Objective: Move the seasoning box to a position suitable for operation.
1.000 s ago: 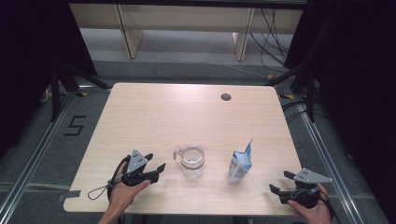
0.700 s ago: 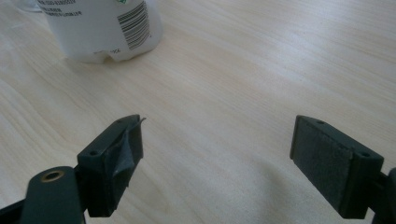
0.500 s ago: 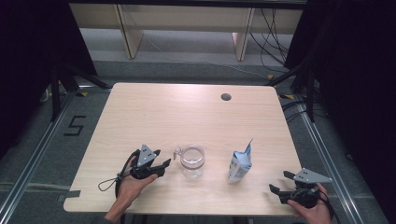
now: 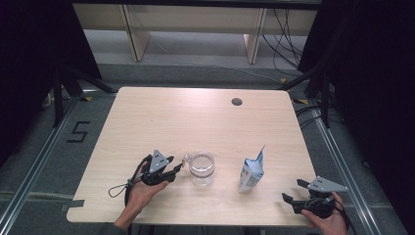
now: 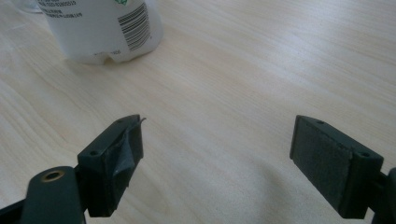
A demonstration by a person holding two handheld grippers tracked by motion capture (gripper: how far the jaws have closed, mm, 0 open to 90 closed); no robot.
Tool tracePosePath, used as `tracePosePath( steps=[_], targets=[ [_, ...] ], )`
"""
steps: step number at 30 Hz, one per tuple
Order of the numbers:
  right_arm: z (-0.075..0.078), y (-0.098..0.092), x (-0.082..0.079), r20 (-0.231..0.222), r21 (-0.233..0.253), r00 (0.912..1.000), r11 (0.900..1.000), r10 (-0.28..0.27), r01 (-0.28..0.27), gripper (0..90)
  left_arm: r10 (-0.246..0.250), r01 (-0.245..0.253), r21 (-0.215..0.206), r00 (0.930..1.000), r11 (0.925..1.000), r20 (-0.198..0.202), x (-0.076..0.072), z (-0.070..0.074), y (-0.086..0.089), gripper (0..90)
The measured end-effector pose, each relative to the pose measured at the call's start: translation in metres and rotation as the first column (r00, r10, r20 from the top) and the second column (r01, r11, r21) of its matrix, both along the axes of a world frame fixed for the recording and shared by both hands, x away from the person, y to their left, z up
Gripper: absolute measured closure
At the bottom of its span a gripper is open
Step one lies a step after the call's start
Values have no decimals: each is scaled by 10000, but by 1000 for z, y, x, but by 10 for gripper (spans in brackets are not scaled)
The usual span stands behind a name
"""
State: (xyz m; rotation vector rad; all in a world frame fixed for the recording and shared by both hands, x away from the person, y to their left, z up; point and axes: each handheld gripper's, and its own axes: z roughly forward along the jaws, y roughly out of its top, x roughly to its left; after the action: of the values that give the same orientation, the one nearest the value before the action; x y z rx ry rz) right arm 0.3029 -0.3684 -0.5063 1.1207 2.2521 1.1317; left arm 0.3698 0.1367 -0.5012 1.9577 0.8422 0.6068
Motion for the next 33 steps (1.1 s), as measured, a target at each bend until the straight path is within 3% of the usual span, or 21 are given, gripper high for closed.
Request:
tracePosePath(
  steps=[2,9,14,15,20,23,33],
  targets=[
    [0,0,0,0,4,10000,10000,0,0,181,3,-4,-140,10000,9999,-41,0,-1,-1,588],
    [0,0,0,2,-11,10000,10000,-15,15,181,-233,230,140,9995,9996,189,2,-3,-2,650],
    [0,0,0,11,-35,10000,10000,-18,18,181,-288,288,5,9996,9996,52,-2,-2,-3,649],
    [0,0,0,9,-12,10000,10000,-20,20,181,-395,392,207,9991,9990,138,-2,0,-2,649],
    [0,0,0,-8,-8,10000,10000,-21,21,181,-512,511,60,9986,9987,96,-4,0,-6,650],
    [0,0,0,15,-62,10000,10000,-46,46,182,-688,686,241,9976,9973,74,-3,1,-10,654],
    [0,0,0,-1,-26,10000,10000,-49,49,182,-824,824,25,9966,9966,20,5,1,-20,702]
  ],
)
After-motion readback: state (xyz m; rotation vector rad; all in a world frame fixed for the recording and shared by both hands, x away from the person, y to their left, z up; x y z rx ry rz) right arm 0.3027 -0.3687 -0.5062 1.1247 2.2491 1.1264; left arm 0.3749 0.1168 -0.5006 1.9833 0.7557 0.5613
